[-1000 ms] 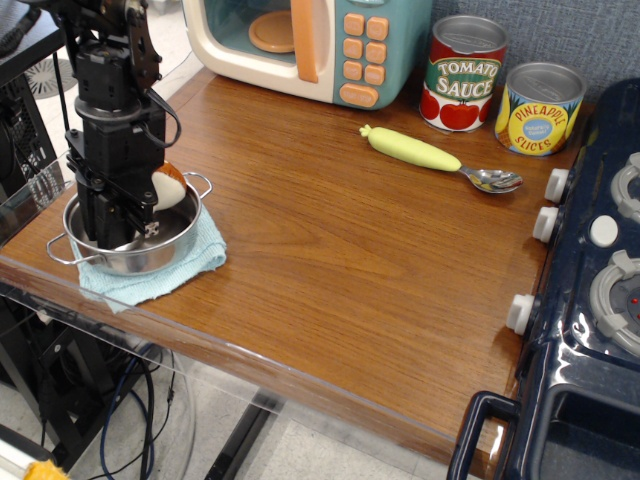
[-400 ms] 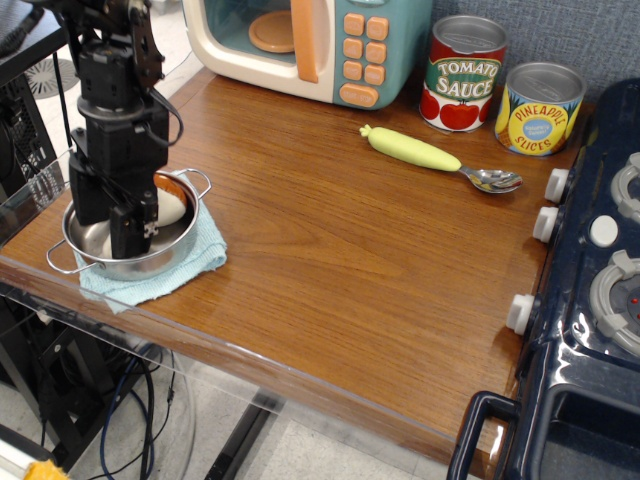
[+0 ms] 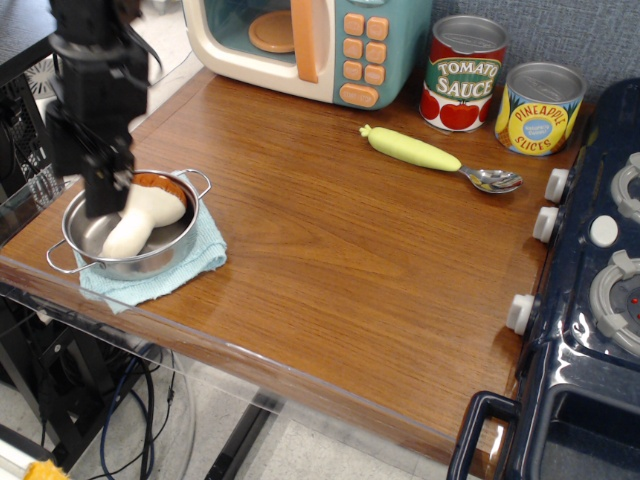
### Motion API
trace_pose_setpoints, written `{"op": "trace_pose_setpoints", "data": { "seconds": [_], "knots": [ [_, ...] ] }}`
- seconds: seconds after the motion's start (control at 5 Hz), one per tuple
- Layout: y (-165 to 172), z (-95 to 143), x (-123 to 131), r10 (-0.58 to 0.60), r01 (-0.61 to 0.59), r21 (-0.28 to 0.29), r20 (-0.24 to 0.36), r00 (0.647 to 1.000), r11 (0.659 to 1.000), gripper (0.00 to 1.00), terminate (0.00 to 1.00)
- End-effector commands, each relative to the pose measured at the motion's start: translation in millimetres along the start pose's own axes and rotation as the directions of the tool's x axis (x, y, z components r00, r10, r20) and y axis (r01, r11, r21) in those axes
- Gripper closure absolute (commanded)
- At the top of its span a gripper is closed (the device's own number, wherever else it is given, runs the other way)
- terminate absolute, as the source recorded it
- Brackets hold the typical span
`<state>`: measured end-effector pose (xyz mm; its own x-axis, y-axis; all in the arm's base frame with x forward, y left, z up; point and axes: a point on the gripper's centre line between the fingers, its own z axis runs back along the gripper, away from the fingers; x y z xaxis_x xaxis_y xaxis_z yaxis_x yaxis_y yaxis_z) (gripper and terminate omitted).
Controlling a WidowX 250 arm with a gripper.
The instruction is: Move the white object and put it into the pot
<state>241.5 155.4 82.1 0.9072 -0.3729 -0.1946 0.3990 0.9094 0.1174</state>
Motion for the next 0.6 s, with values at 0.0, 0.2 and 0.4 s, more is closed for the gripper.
{"op": "trace_pose_setpoints", "data": {
  "seconds": [0.0, 0.2, 0.4],
  "knots": [
    [17.3, 41.9, -7.8, 0.017, -0.023, 0.134, 0.049, 0.999, 0.991, 0.00, 0.00],
    [17.3, 41.9, -7.8, 0.017, -0.023, 0.134, 0.049, 0.999, 0.991, 0.00, 0.00],
    [17.3, 41.9, -7.8, 0.017, -0.023, 0.134, 0.049, 0.999, 0.991, 0.00, 1.00]
  ]
}}
